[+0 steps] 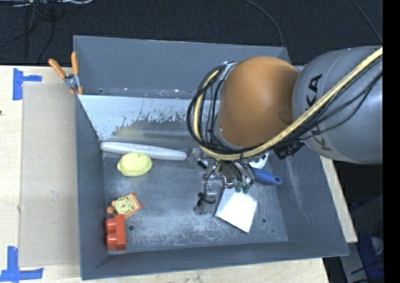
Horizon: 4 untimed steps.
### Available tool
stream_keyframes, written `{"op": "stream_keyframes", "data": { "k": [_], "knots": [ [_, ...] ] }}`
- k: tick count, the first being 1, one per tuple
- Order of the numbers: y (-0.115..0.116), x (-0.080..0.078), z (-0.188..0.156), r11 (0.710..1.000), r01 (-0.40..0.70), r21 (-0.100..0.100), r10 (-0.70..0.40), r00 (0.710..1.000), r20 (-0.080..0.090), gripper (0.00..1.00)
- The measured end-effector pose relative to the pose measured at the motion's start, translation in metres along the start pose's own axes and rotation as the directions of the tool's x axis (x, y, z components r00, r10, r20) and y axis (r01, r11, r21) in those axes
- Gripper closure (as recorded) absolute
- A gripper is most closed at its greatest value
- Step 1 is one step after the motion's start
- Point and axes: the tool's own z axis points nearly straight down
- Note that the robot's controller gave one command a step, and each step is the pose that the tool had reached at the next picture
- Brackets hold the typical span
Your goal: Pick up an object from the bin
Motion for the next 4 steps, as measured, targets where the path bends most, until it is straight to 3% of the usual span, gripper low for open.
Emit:
{"op": "stream_keyframes", "data": {
  "k": [1,2,3,4],
  "knots": [
    [-0.001,-0.002,-0.004,1.000,-0.004,-0.001,0.004,1.000,0.008,0.00],
    [0.045,-0.011,0.071,0.995,0.102,0.000,-0.102,0.995,0.007,0.00],
    [0.104,-0.029,0.061,0.980,0.200,-0.003,-0.200,0.980,0.013,0.00],
    [0.103,-0.025,0.077,0.980,0.200,0.000,-0.200,0.980,0.004,0.00]
  ]
}}
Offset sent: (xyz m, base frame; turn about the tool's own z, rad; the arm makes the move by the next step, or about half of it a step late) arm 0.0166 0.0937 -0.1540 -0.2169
